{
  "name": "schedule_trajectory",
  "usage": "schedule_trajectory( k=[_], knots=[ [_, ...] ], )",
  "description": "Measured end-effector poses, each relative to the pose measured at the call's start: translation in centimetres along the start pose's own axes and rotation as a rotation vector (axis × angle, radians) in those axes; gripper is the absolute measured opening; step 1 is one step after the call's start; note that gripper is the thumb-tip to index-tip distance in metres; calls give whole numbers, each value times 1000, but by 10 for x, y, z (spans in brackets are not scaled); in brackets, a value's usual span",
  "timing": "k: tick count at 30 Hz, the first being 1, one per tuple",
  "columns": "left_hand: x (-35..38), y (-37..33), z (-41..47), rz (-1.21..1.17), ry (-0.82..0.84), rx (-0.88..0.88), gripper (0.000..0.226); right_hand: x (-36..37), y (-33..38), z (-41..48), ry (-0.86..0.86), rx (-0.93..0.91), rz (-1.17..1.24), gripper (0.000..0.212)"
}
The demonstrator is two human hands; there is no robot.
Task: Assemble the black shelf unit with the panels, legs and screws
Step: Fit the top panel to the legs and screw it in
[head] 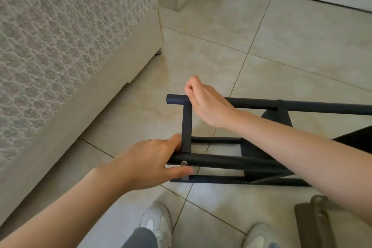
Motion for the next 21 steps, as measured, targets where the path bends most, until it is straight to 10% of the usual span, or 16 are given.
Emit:
schedule_trajectory(
  k=[21],
  knots=[
    [40,41,12,-314,-525,338,43,22,-13,3,-150,11,-25,12]
  ],
)
Point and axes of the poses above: each hand's wrist, its own z-axis towards the middle knuckle, its own x-axis out of the palm, y = z × x, the point moved 3 cm from there along z, towards the middle knuckle, and after that the axes turned 6 degrees about -y, right-handed, at the moved point
